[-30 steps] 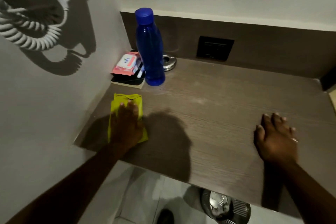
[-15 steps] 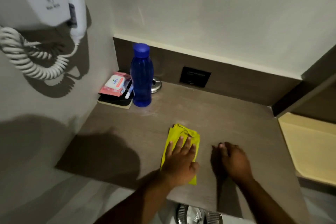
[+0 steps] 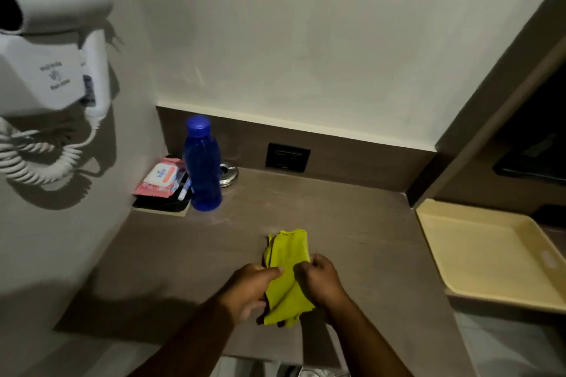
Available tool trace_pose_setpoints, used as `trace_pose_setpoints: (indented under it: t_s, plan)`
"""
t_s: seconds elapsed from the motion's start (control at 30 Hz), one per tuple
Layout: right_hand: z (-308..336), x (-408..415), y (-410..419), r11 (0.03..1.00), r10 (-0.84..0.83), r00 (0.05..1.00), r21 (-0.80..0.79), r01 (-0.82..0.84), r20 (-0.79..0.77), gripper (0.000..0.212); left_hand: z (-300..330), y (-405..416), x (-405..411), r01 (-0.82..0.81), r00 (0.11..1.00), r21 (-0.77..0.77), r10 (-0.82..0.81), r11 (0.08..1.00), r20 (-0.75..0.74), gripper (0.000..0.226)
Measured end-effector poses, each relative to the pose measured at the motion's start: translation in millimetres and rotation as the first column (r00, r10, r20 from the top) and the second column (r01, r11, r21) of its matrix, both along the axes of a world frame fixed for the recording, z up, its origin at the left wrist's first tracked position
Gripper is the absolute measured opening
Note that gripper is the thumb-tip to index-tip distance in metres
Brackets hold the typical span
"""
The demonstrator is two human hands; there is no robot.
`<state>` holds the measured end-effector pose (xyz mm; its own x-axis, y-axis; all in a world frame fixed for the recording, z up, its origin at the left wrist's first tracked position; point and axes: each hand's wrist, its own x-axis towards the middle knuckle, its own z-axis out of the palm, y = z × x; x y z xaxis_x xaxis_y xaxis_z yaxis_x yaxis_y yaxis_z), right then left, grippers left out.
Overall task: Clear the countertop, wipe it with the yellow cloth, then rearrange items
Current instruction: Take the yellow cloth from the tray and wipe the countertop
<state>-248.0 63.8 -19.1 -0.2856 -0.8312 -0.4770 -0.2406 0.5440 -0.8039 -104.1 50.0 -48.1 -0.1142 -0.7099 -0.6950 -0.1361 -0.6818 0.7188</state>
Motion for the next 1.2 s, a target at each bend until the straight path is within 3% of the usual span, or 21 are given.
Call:
trace_pose_setpoints:
  t_s: [0.1, 0.23, 0.43, 0.6, 0.67, 0.73, 0.8, 0.87, 1.0, 1.1, 1.2]
  plan:
    - [19, -56, 6, 0.991, -0.079, 0.991, -0.097, 0.090, 0.106, 0.014, 11, 3, -55, -0.009, 0.950, 0.132, 0.050, 0.991, -0.308, 0.027]
    - [33, -160, 19, 0.959, -0.182, 0.967, -0.186, 0.214, 0.178, 0.024, 31, -5, -163, 0.011, 0.912, 0.062, 0.015, 0.998, -0.410, 0.029]
    - [28, -339, 14, 0.907, -0.301, 0.944, -0.264, 0.327, 0.134, 0.035, 48, -29, -348, 0.057, 0.917, -0.185, -0.125, 0.981, -0.378, 0.028]
    - [6, -449, -31, 0.919, -0.280, 0.957, -0.267, 0.289, 0.072, 0.035, 30, -61, -458, 0.007, 0.977, -0.262, -0.063, 0.965, -0.206, 0.039]
    - [-14, -473, -45, 0.940, -0.249, 0.968, -0.232, 0.249, 0.026, 0.034, 16, -68, -478, 0.050, 0.992, -0.224, -0.074, 0.973, -0.099, 0.044]
    - [-43, -489, -49, 0.985, -0.142, 0.985, -0.116, 0.131, -0.097, 0.029, 3, -68, -488, 0.163, 0.987, -0.081, -0.163, 0.983, 0.007, 0.035]
    - [-71, -497, -43, 0.996, -0.008, 0.965, 0.079, 0.029, -0.260, 0.027, -10, -65, -494, 0.225, 0.974, 0.094, -0.227, 0.970, 0.012, 0.026]
    - [-82, -500, -37, 0.989, 0.030, 0.939, 0.149, 0.022, -0.344, 0.027, -23, -63, -500, 0.212, 0.977, 0.174, -0.214, 0.962, -0.010, 0.035]
    - [-77, -504, -39, 0.991, 0.068, 0.910, 0.134, -0.014, -0.408, 0.030, -25, -61, -507, 0.199, 0.979, 0.201, -0.205, 0.959, 0.010, 0.040]
    - [-64, -503, -37, 0.992, -0.011, 0.923, 0.112, 0.058, -0.385, 0.031, -13, -62, -495, 0.189, 0.979, 0.236, -0.166, 0.953, -0.115, 0.044]
    - [-43, -484, -43, 0.995, -0.100, 0.910, -0.032, 0.095, -0.403, 0.032, 10, -66, -458, 0.186, 0.958, 0.165, -0.141, 0.969, -0.250, 0.032]
